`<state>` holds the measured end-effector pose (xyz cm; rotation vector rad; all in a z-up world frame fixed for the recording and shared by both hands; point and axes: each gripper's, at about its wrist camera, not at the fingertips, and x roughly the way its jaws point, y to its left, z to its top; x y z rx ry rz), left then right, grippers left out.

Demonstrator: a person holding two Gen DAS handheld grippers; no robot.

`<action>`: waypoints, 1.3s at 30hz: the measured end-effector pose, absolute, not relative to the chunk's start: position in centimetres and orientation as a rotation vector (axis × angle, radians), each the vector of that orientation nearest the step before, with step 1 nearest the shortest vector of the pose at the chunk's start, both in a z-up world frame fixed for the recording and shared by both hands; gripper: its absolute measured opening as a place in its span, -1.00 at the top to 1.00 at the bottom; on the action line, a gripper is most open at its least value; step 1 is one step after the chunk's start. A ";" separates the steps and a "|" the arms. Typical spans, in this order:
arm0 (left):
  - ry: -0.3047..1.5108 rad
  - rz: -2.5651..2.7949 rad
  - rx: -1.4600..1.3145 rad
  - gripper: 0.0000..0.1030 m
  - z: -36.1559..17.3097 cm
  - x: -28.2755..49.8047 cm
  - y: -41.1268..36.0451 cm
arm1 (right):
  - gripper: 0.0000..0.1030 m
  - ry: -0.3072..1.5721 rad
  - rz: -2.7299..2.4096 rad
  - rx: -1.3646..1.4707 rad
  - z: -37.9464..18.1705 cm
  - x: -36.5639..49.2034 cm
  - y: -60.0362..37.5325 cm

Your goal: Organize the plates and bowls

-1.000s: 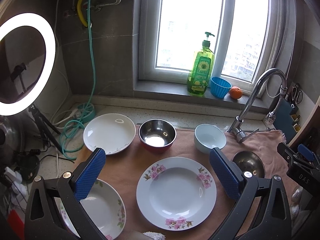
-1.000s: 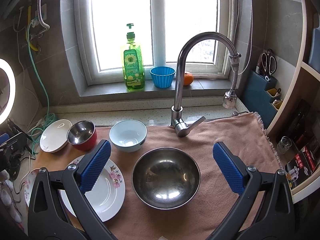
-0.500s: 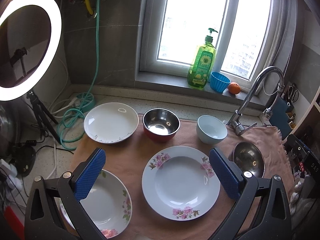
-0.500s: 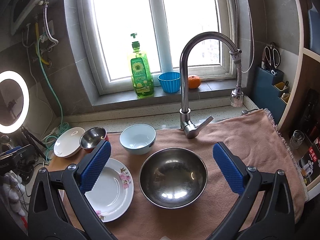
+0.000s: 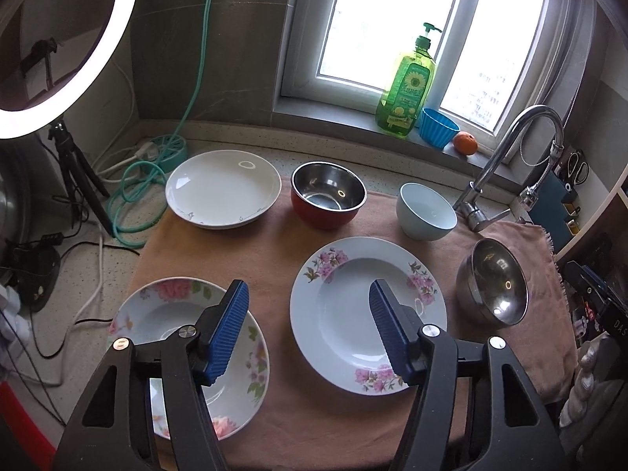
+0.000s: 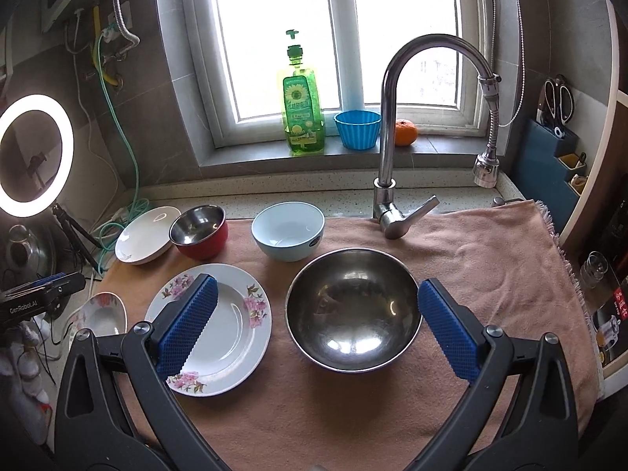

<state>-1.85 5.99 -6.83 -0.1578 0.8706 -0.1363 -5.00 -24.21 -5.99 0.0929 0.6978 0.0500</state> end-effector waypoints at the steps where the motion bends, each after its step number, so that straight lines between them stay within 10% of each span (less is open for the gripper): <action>1: 0.878 -0.146 -0.155 -0.04 -7.0 -1.8 6.0 | -0.97 0.712 0.061 0.097 -6.4 -5.0 -24.1; 8: 0.988 -0.233 -0.254 0.03 -9.3 -0.7 6.1 | -0.22 0.877 0.165 0.151 -10.4 -4.1 -23.0; 30: 1.035 -0.237 -0.295 0.03 -12.0 2.5 7.7 | -0.20 0.986 0.188 0.180 -13.3 -2.3 -20.9; 39: 1.102 -0.317 -0.331 0.48 -13.6 4.9 7.5 | -0.11 1.063 0.227 0.294 -15.8 -2.1 -21.4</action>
